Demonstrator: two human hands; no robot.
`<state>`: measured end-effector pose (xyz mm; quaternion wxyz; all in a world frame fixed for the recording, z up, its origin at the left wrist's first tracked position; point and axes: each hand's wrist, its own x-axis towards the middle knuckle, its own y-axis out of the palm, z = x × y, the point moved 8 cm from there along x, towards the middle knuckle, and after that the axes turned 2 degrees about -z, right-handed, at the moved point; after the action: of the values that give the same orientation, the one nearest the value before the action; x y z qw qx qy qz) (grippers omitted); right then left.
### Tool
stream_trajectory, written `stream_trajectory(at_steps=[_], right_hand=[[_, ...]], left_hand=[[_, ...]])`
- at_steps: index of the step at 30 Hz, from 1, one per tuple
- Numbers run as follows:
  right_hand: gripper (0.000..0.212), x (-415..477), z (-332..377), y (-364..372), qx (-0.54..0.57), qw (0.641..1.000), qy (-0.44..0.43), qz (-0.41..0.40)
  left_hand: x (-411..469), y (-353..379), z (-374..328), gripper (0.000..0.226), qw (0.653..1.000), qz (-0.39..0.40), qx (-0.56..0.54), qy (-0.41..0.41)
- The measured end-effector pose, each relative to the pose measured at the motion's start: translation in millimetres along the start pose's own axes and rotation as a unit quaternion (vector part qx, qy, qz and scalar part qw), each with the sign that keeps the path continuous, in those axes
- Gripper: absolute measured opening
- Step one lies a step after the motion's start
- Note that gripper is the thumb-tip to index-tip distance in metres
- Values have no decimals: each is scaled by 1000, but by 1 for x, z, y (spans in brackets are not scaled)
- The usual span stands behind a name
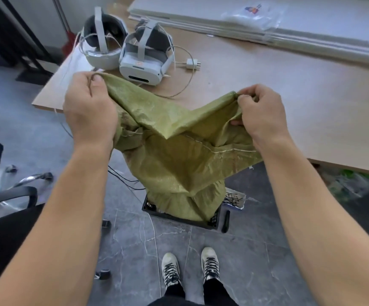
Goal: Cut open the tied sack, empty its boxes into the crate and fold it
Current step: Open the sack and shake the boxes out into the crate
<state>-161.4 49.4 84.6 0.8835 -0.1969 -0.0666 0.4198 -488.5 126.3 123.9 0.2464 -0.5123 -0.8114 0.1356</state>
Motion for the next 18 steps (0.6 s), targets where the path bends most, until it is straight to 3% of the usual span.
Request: stream_trajectory(at_steps=[4, 8, 12, 18], right_hand=[[17, -1, -3, 1, 3, 1000, 12, -4], [16, 1, 17, -11, 32, 998, -24, -40], [18, 0, 21, -3, 18, 1000, -1, -12], [18, 3, 44, -11, 46, 998, -35, -10]], left_hand=[[-2, 1, 3, 24, 1000, 2, -13, -18], [4, -15, -12, 20, 996, -51, -74, 3], [0, 3, -17, 16, 997, 11, -68, -21], [1, -13, -51, 20, 993, 12, -116, 21]])
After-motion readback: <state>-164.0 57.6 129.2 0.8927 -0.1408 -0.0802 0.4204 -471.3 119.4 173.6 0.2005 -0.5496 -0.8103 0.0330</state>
